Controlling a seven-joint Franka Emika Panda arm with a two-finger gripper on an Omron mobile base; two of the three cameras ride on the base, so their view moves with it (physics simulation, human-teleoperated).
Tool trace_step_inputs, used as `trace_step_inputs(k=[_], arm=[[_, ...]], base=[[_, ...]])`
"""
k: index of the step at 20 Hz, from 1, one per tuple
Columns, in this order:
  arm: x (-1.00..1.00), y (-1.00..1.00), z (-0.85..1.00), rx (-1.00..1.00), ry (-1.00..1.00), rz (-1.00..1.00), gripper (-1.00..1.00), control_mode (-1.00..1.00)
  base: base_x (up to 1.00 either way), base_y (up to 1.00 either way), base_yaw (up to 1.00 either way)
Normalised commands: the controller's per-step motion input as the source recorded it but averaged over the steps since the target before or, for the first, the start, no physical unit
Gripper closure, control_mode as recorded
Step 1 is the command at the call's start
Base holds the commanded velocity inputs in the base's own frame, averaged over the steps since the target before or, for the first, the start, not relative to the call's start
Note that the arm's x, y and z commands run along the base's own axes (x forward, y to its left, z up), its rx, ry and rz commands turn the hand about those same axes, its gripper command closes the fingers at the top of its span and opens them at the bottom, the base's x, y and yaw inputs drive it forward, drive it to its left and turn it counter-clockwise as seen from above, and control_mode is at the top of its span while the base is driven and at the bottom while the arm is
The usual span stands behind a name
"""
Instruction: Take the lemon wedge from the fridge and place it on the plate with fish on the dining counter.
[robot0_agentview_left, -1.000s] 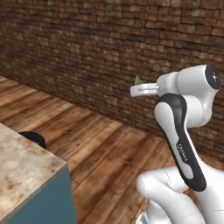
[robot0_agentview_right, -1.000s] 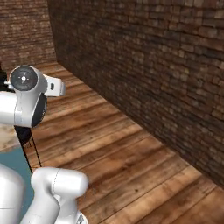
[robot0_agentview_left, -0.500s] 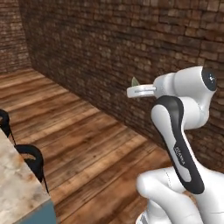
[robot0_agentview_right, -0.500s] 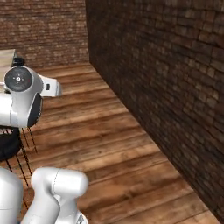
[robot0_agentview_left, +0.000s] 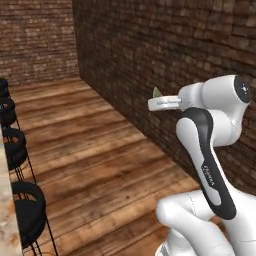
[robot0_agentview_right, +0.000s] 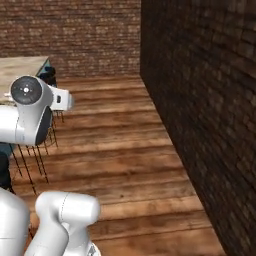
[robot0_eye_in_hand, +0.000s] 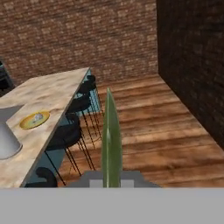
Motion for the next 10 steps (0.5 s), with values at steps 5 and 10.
trace_step_inputs(k=[5,10], arm=[[0.0,0.0,0.0,0.0,0.0,0.0,1.0,1.0],[0.0,0.0,0.0,0.0,0.0,0.0,1.0,1.0]], base=[[1.0,-0.09,0.62],[1.0,-0.14,0.6]])
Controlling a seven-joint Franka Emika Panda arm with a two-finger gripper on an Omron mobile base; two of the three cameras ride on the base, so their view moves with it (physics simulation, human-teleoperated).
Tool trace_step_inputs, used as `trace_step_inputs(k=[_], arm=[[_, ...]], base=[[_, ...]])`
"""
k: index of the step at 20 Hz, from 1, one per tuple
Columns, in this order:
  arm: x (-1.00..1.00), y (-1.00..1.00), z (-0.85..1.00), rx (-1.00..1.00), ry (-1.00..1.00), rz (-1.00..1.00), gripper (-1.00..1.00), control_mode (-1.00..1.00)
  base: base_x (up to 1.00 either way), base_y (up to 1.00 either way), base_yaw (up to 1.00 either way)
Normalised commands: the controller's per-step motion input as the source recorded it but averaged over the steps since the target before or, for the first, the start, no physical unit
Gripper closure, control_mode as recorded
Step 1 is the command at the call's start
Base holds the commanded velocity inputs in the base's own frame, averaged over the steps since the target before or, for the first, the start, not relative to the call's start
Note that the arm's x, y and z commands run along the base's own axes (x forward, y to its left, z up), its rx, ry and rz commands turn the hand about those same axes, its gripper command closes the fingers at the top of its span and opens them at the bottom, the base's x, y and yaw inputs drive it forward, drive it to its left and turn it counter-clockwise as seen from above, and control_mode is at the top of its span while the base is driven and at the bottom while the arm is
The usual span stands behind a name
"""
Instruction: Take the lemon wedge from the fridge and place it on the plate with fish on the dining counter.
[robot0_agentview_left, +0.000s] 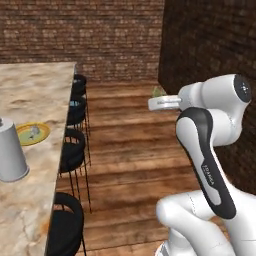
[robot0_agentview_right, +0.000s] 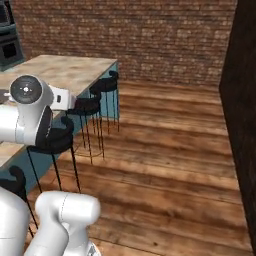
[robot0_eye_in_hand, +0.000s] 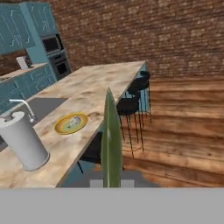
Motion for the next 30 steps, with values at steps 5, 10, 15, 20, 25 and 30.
trace_step_inputs(k=[5,10,15,20,25,30], arm=[[0.0,0.0,0.0,0.0,0.0,0.0,1.0,1.0],[0.0,0.0,0.0,0.0,0.0,0.0,1.0,1.0],[0.0,0.0,0.0,0.0,0.0,0.0,1.0,1.0],[0.0,0.0,0.0,0.0,0.0,0.0,1.0,1.0],[0.0,0.0,0.0,0.0,0.0,0.0,1.0,1.0],[0.0,0.0,0.0,0.0,0.0,0.0,1.0,1.0]], base=[[1.0,-0.2,0.58],[1.0,-0.08,0.65],[0.88,-0.05,0.69],[0.83,-0.01,0.52],[0.71,0.0,0.1],[0.82,0.0,0.0]])
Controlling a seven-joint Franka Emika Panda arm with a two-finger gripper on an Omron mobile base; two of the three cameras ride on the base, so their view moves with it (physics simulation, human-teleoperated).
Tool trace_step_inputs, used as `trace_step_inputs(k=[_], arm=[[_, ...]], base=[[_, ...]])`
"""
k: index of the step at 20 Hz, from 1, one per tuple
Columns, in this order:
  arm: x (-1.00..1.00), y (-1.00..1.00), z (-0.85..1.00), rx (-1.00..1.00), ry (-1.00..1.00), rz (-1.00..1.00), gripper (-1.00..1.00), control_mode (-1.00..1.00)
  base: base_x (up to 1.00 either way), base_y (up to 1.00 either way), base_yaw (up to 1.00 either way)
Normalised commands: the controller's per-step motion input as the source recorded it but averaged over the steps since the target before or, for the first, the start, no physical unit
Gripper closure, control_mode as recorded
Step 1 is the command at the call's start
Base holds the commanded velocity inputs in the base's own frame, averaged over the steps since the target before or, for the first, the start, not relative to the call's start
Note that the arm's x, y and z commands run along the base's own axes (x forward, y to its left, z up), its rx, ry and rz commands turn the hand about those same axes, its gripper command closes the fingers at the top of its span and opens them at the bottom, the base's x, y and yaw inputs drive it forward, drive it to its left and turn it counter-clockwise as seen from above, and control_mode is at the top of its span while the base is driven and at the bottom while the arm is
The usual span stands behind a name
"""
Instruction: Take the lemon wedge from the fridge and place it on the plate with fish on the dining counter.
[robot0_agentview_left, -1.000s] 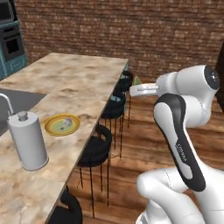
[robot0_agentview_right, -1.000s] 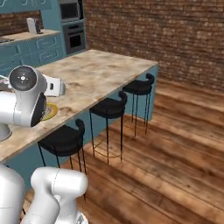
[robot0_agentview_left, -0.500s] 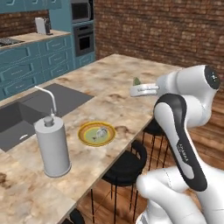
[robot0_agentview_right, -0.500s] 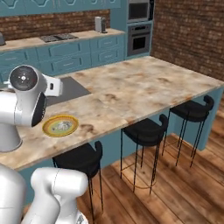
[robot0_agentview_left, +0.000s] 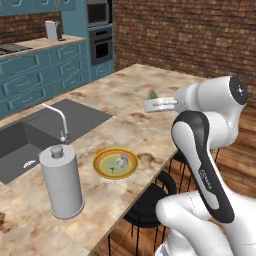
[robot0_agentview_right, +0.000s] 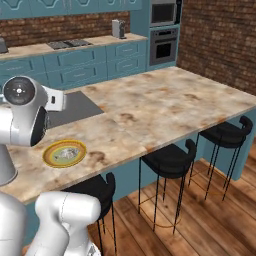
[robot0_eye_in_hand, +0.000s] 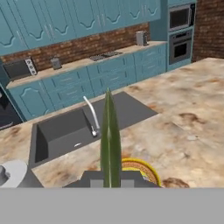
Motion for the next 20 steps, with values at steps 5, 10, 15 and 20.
trace_step_inputs(k=[5,10,15,20], arm=[[0.4,0.08,-0.04,-0.04,0.16,0.01,1.0,-1.0],[1.0,0.33,-0.2,-0.11,0.55,0.07,1.0,-1.0],[0.74,0.34,-0.43,-0.15,0.47,0.16,1.0,-1.0],[0.07,0.32,-0.44,-0.06,0.2,0.1,1.0,-1.0]], base=[[0.6,0.12,0.0],[0.0,0.0,0.0],[0.0,0.0,0.0],[0.0,0.0,0.0]])
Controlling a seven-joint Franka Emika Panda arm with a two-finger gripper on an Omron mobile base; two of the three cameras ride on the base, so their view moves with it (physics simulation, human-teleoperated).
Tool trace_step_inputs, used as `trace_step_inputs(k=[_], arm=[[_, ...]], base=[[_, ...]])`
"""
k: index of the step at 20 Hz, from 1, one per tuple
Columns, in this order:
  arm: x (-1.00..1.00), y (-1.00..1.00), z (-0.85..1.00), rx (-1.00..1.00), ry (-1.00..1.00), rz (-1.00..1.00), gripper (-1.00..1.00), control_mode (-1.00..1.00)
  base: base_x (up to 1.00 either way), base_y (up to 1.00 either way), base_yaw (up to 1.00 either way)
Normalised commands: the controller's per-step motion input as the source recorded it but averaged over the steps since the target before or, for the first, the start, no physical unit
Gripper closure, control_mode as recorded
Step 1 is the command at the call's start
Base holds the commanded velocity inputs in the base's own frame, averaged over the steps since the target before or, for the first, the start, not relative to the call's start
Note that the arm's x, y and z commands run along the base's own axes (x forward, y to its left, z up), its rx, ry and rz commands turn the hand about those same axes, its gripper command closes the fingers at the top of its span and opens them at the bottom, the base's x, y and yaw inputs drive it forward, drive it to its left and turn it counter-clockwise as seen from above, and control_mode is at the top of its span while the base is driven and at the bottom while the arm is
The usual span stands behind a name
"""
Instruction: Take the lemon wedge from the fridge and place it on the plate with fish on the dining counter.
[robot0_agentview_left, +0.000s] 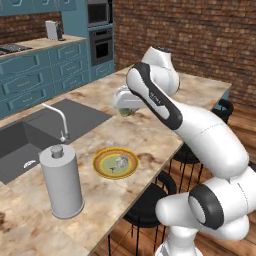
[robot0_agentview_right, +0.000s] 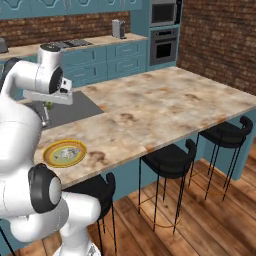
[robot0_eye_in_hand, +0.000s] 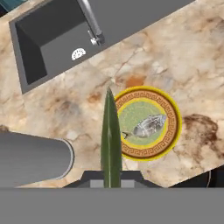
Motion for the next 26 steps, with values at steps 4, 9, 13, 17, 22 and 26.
trace_step_inputs(k=[4,9,13,17,22,26], arm=[[0.0,0.36,-1.0,-0.17,0.14,0.11,1.0,-1.0],[0.0,0.21,-0.98,-0.11,0.02,0.09,1.0,-1.0],[0.0,0.0,-0.78,0.0,-0.12,0.04,1.0,-1.0],[0.09,0.0,-0.66,0.0,-0.25,0.01,1.0,-1.0],[0.47,0.02,-0.48,0.01,-0.14,0.0,1.0,-1.0],[0.69,0.07,-0.19,0.03,0.0,0.0,1.0,-1.0]], base=[[0.0,0.0,0.0],[0.0,0.0,0.0],[0.0,0.0,0.0],[0.0,0.0,0.0],[0.0,0.0,0.0],[0.0,0.0,0.0]])
